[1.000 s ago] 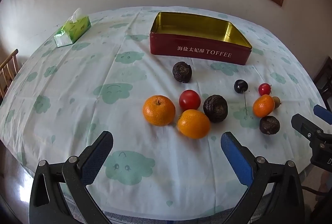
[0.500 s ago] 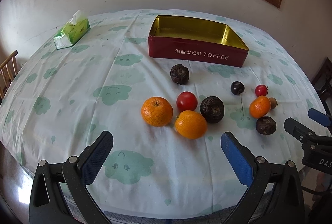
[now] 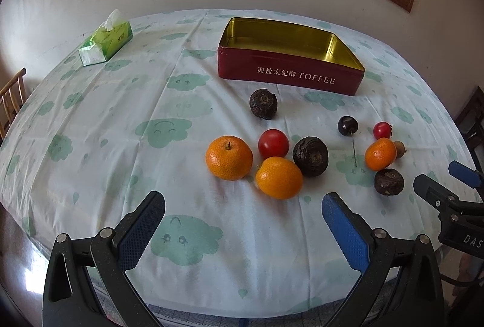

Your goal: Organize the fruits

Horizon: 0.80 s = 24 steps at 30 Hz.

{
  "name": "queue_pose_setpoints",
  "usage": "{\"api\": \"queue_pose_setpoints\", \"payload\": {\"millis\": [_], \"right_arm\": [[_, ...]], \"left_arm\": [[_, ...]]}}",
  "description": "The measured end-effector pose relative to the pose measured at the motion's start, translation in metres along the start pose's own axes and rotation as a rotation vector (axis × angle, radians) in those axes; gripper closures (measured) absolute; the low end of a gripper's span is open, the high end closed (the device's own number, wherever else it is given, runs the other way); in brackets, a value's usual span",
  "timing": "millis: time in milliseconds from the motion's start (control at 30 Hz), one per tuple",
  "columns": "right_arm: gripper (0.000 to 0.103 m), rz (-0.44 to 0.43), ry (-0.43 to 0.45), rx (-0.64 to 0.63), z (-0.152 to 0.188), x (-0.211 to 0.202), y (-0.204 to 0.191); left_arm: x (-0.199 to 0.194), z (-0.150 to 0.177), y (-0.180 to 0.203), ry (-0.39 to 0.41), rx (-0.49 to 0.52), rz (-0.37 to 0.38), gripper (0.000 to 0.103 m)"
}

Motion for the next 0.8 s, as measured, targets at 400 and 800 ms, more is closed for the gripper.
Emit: {"api": "queue_pose_setpoints", "payload": {"millis": [400, 800], "right_arm": [[0.004, -0.003, -0.004, -0.001, 0.0028, 0.0024, -0.0007], [0.004, -0.006, -0.009, -0.005, 0.0044, 0.0034, -0.0019]], "left_arm": [[0.0013, 0.0016, -0.0027, -0.007, -0.011, 0.009, 0.0], [0.003, 0.0018, -0.0094, -0.006, -0.018, -0.021, 0.0]]}}
Point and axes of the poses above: each gripper's, at about its wrist camera, not at the fingertips, and x roughly the way its jaws point, y to its right, z to its underside, the point moved 5 cm from there along x, roughly the way its jaws point, and after that the axes turned 6 degrees about -y, right-handed, at the moved point
